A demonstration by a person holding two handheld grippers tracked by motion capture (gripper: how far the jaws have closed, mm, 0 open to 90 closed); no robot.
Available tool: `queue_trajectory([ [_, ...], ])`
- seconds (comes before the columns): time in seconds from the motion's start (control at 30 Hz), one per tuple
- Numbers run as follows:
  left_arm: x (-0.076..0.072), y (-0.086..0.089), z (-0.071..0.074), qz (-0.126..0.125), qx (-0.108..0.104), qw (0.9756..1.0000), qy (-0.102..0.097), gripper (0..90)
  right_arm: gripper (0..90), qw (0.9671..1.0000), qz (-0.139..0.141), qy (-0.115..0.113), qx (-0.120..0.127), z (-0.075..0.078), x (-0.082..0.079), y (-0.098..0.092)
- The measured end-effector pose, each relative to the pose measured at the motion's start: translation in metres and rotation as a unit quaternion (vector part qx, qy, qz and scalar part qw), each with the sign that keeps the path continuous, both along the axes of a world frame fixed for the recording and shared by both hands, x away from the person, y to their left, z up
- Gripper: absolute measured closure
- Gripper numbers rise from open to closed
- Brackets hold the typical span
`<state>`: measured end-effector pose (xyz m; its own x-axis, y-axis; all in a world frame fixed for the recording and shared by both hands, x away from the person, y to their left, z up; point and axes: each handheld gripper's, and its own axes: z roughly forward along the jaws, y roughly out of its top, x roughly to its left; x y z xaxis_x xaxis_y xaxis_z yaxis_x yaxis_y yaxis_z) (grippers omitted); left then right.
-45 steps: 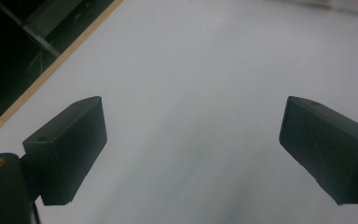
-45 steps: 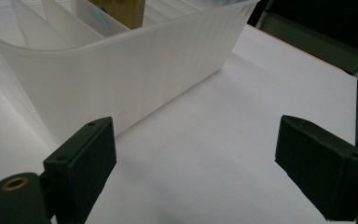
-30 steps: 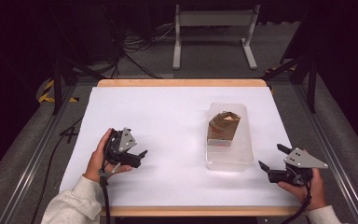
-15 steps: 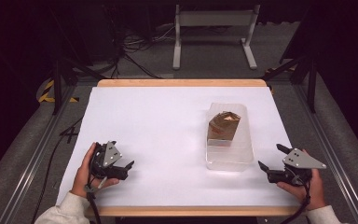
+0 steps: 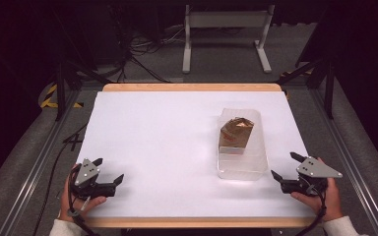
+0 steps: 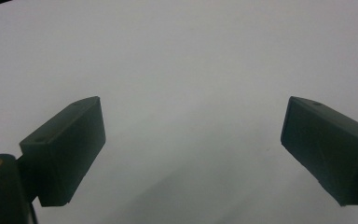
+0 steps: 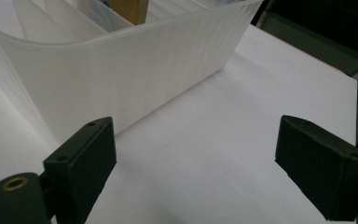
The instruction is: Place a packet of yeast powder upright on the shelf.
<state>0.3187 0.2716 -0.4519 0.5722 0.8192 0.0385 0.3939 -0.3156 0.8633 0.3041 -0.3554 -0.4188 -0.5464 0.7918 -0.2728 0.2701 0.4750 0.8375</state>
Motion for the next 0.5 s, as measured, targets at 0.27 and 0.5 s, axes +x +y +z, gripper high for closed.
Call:
queue_trajectory([
  [0.27, -0.0008, 0.004, 0.0009, 0.001, -0.02, 0.9998, -0.002, 7.0, 13.0, 1.0, 0.003, 0.003, -0.002, -0.0004, 0.001, 0.0018],
  [0.5, -0.0008, 0.0027, 0.0014, -0.001, -0.017, 0.9998, -0.004, 6.8, 13.0, 1.0, 0.005, 0.003, -0.001, -0.0005, 0.0008, 0.0017],
])
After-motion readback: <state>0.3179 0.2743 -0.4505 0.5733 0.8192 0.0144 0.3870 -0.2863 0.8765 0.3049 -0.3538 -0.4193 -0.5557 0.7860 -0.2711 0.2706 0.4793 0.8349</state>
